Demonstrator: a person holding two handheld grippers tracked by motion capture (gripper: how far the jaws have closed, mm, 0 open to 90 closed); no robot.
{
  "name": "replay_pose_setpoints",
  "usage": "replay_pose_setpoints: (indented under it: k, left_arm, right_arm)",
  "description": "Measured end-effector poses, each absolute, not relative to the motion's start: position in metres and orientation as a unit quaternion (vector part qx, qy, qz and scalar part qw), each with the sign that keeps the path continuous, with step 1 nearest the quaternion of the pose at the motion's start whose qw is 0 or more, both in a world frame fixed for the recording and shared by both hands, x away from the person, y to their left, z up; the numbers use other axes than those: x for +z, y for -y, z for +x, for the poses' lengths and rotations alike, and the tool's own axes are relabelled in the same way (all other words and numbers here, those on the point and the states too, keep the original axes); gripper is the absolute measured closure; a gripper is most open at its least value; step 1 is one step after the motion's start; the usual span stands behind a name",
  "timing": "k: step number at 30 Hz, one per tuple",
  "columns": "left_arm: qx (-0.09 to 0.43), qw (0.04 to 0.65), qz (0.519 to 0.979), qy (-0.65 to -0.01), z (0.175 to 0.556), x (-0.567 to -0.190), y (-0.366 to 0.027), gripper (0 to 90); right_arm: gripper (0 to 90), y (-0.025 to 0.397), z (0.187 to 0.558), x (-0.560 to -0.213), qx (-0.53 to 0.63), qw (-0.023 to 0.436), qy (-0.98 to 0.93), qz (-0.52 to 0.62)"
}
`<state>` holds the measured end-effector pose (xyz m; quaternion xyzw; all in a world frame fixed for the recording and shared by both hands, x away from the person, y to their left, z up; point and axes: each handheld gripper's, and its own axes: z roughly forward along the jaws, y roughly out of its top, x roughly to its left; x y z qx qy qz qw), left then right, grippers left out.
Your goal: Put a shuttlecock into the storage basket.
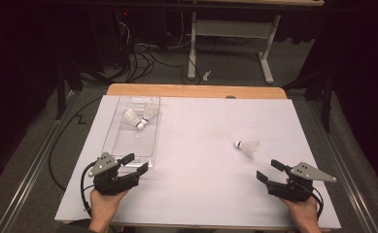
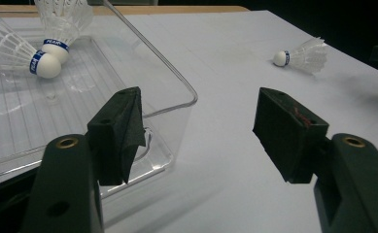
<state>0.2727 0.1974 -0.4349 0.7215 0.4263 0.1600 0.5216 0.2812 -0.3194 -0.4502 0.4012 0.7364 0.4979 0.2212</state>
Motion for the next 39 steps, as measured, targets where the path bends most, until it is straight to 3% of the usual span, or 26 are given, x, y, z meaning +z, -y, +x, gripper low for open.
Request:
replay_pose_setpoints:
  k: [39]
  left_arm:
    - [0.159, 0.521, 0.731, -0.412, 0.270, -0.436, -0.191, 35.6]
  right_arm:
    - [30.0, 0.299, 0.314, -0.447, 0.447, 0.218, -0.756, 0.426]
